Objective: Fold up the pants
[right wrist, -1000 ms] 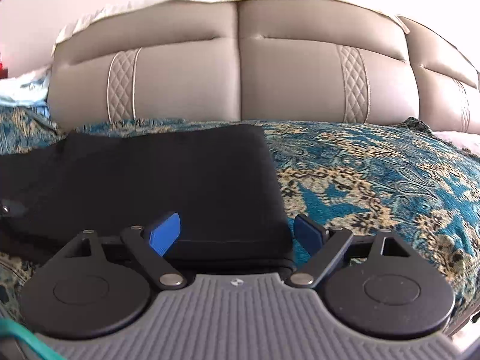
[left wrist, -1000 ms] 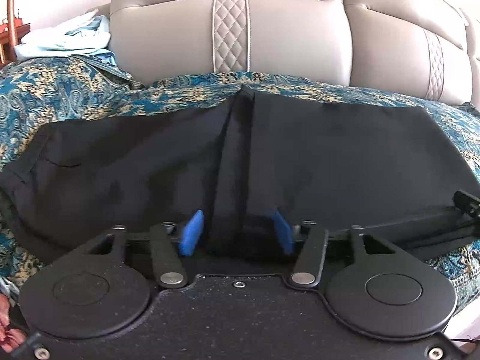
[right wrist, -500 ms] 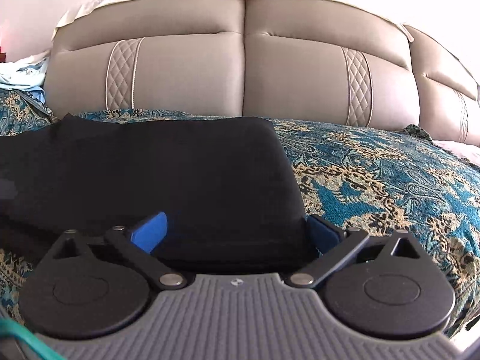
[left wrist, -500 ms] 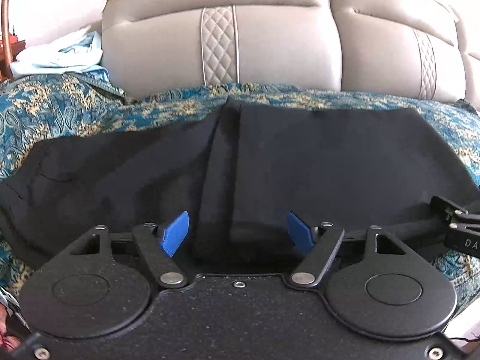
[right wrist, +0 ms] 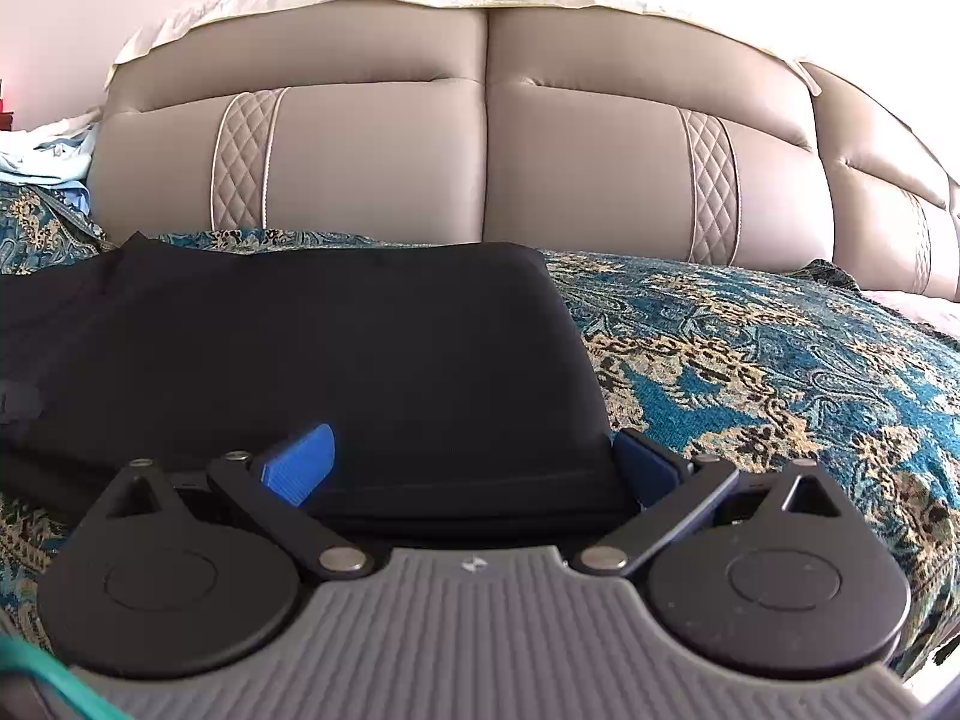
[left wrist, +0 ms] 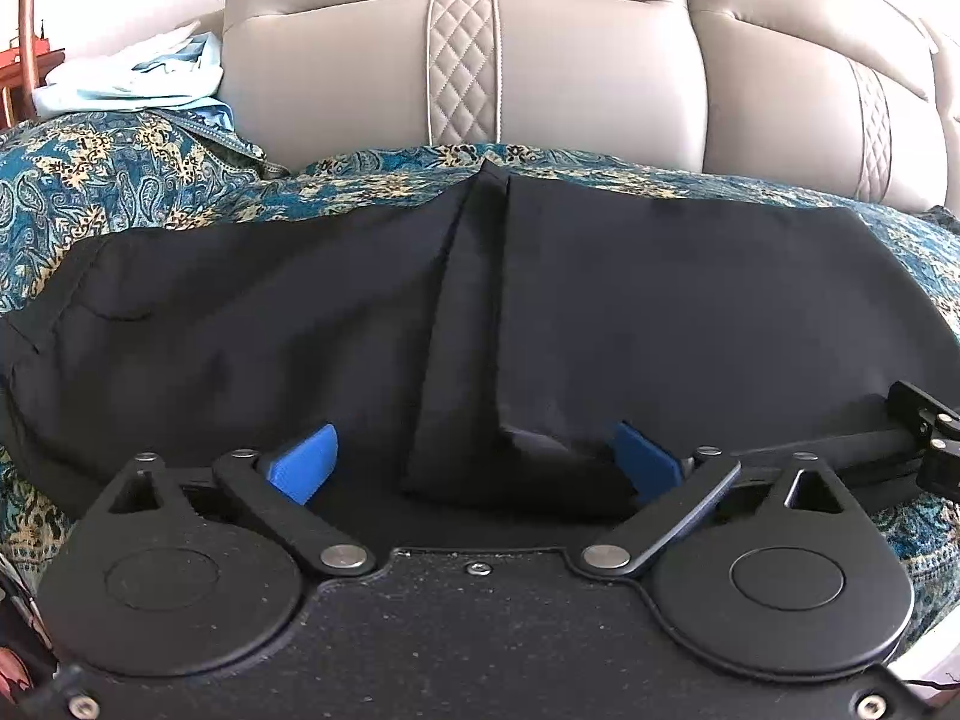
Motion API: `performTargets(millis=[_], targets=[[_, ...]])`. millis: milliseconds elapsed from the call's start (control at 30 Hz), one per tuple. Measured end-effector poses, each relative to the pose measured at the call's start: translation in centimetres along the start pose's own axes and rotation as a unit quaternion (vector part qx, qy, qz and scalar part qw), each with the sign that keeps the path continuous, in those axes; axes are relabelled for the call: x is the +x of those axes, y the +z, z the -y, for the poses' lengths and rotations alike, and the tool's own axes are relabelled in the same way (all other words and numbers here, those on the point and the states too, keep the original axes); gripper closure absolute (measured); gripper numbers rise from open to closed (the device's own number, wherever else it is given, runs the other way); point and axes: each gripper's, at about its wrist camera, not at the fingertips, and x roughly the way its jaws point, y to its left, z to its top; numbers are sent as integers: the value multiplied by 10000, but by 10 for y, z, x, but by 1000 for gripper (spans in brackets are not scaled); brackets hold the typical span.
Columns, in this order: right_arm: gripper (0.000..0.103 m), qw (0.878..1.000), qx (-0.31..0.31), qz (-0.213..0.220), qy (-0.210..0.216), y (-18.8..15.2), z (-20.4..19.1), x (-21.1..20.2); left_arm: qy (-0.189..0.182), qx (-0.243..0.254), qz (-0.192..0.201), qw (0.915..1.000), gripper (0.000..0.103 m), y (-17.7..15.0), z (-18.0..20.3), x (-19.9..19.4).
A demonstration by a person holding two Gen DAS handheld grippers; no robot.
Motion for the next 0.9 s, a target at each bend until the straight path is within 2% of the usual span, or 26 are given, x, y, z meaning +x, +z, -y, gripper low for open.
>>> performTargets(millis=[67,200,433,500,567,667,767,900], targets=[[0,9999,57,130,-92,2,-1,-5,-78,-90,24,9999,3,1,-3,-5],[0,9970,-20,733,-249,5,-6,-18,-694,-507,466,9952,3,6,-10,-24],[0,9965,-37,823,-126,12,-18,-14,-676,-104,812,9944,2,43,22,-21],[0,9966,-71,815,-62,14,-22,-11,-723,82,797,9942,8,59,34,-14],[0,9970,-77,772,29,14,-27,-9,-779,174,749,9940,24,73,44,-1],[0,9976,-70,685,117,13,-32,-6,-857,154,530,9948,42,89,53,24],[0,9980,-136,595,159,12,-36,-3,-851,30,200,9962,50,100,55,57],[0,9984,-166,493,225,10,-37,-1,-467,-87,-97,9988,51,107,49,95]])
